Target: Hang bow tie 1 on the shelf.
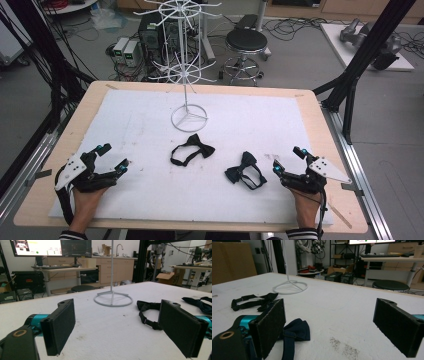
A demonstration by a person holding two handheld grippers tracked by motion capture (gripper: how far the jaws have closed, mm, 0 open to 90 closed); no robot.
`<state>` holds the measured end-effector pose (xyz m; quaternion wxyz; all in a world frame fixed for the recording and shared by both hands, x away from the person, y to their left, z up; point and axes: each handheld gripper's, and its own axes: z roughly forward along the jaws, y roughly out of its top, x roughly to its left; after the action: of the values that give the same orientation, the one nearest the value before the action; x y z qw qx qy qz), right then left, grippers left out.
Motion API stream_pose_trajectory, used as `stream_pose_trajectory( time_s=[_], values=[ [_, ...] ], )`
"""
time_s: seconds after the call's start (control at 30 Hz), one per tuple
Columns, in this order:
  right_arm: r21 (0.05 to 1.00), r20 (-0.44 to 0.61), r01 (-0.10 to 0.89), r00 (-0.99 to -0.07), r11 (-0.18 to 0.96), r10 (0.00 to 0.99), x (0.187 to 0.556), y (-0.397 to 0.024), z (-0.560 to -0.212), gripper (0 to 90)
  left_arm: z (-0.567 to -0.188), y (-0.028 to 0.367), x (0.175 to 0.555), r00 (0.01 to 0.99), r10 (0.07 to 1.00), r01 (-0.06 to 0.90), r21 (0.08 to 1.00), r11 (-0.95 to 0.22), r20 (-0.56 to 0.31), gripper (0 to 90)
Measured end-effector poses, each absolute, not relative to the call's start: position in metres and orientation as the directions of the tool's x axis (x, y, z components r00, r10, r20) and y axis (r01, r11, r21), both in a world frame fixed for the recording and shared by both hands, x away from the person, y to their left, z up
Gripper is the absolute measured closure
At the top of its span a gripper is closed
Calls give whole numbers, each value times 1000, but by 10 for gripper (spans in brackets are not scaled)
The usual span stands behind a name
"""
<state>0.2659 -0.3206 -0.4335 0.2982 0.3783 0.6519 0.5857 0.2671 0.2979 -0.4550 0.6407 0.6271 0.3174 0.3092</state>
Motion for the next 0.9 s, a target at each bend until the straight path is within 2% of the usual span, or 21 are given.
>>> stream_pose_trajectory(
  time_s=[0.9],
  values=[
    [960,11,205,-709,191,705,302,-314,-382,103,-455,297,267,605,796,-1,1000,18,-14,151]
  ],
)
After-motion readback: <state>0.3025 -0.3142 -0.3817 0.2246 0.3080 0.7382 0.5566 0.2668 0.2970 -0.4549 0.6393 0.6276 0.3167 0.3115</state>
